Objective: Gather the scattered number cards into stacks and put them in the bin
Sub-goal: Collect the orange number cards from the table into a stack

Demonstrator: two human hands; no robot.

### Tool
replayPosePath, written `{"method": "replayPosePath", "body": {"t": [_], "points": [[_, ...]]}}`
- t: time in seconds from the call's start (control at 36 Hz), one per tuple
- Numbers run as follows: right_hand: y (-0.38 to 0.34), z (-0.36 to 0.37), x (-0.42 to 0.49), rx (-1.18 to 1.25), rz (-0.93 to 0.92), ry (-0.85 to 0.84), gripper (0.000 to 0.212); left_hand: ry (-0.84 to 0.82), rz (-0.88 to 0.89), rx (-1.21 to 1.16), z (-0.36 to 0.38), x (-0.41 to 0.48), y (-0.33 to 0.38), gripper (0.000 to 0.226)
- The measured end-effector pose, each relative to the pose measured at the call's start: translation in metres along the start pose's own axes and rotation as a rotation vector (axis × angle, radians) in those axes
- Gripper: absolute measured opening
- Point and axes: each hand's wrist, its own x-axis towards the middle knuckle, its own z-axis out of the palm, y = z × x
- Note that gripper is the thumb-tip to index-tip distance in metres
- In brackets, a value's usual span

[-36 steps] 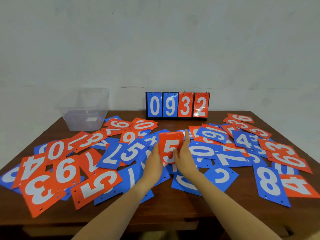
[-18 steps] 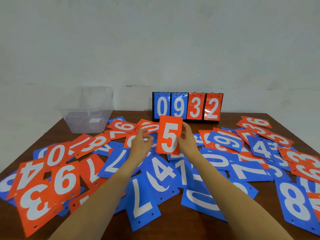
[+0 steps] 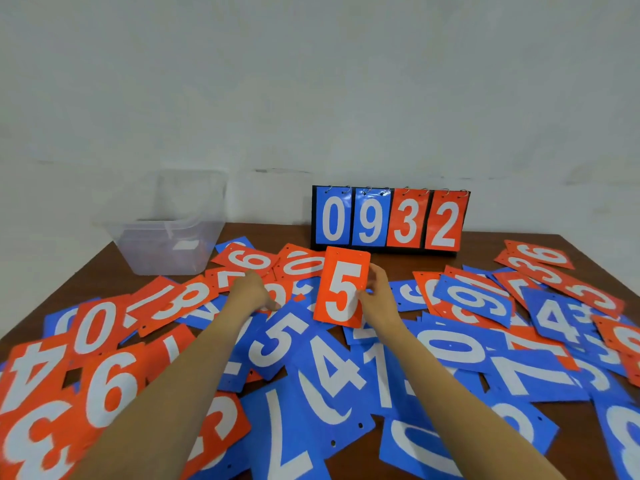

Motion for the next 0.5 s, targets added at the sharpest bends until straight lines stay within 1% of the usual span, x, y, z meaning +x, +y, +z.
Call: {"method": "replayPosePath", "body": {"t": [0.08,0.17,0.22,0.31,0.36,0.42,0.5], "points": [[0.001,0.0,-0.003,0.013,-0.008,0.005,0.046,0.03,0.0,-0.048,0.002,0.003,-0.006,0.066],[-0.001,-0.002,-0.007,0.026,-0.004,0.017,0.044,0.167,0.029,-0.088,0.003,0.001,-0.011,0.046],[-0.004,-0.005,-0.011,0.034,0.001,0.023,0.044,0.248,0.118,-0.184,0.002,-0.004,-0.011,0.04],[-0.011,-0.009,-0.018,0.055,0.006,0.032,0.043,0.383,0.262,-0.403,-0.006,-0.021,-0.007,0.035],[-0.016,-0.013,-0.025,0.086,0.006,0.046,0.044,0.459,0.37,-0.518,-0.015,-0.035,-0.003,0.025],[-0.021,-0.018,-0.034,0.103,0.003,0.065,0.043,0.5,0.475,-0.621,-0.025,-0.053,0.003,0.018],[-0.029,-0.028,-0.047,0.13,-0.005,0.075,0.04,0.531,0.599,-0.742,-0.039,-0.079,0.011,0.022]]}}
